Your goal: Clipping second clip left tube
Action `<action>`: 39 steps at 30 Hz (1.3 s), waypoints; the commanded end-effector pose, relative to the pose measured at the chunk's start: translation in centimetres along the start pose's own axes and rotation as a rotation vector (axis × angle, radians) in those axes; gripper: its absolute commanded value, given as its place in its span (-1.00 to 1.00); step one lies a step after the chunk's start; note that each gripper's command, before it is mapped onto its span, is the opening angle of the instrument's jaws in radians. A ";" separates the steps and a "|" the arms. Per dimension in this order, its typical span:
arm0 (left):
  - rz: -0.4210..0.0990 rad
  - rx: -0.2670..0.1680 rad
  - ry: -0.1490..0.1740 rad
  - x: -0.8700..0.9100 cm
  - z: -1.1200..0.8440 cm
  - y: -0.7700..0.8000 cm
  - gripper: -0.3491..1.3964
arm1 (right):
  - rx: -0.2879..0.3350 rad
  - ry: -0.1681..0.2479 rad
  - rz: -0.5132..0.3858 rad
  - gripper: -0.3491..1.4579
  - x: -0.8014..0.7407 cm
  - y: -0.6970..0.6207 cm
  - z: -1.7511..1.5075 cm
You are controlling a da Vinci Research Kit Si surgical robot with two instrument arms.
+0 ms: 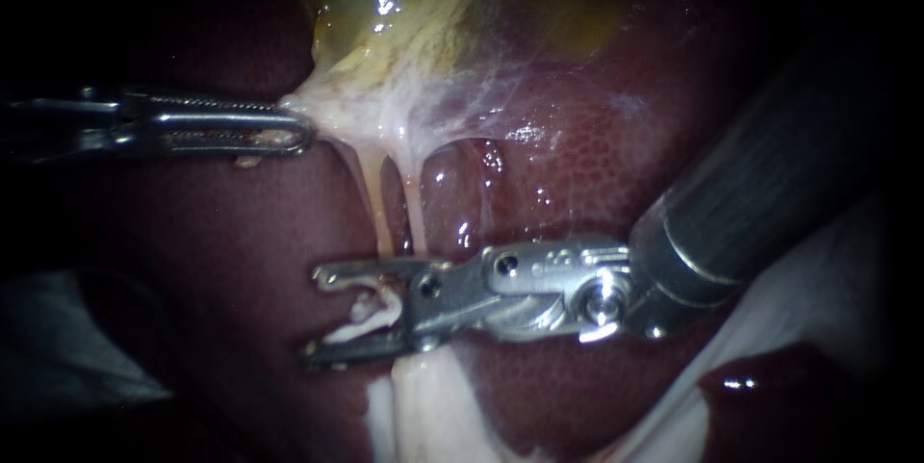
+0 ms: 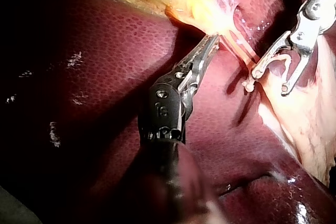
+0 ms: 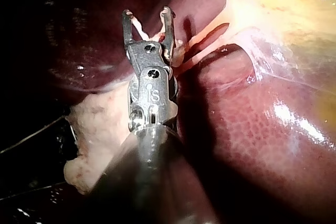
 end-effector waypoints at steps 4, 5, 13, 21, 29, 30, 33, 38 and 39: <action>0.000 0.000 0.000 0.00 0.00 0.00 -1.00 | 0.004 0.003 0.000 -0.13 0.01 -0.02 -0.03; 0.000 0.000 0.000 0.00 -0.01 0.00 -1.00 | 0.006 0.003 0.001 -0.12 0.02 -0.04 -0.05; 0.000 -0.001 0.000 0.00 -0.01 0.00 -1.00 | 0.019 0.014 0.009 -0.09 0.06 -0.12 -0.28; 0.000 -0.001 0.000 0.01 -0.01 0.00 -1.00 | 0.030 0.015 0.040 -0.08 -0.11 -0.08 -0.49; 0.000 -0.001 0.000 0.01 -0.02 0.00 -1.00 | 0.046 0.015 0.103 -0.08 -0.37 0.15 -0.50; 0.000 -0.001 0.000 0.01 -0.02 0.00 -1.00 | 0.048 0.014 0.107 -0.08 -0.41 0.17 -0.49; -0.001 -0.001 0.000 0.01 -0.02 0.00 -1.00 | 0.047 0.012 0.133 -0.08 -0.53 0.27 -0.45; -0.001 -0.001 0.000 0.01 -0.02 0.00 -1.00 | 0.046 0.011 0.163 -0.07 -0.69 0.47 -0.42; -0.001 -0.001 0.000 0.01 -0.02 0.00 -1.00 | 0.045 0.010 0.169 -0.07 -0.72 0.50 -0.41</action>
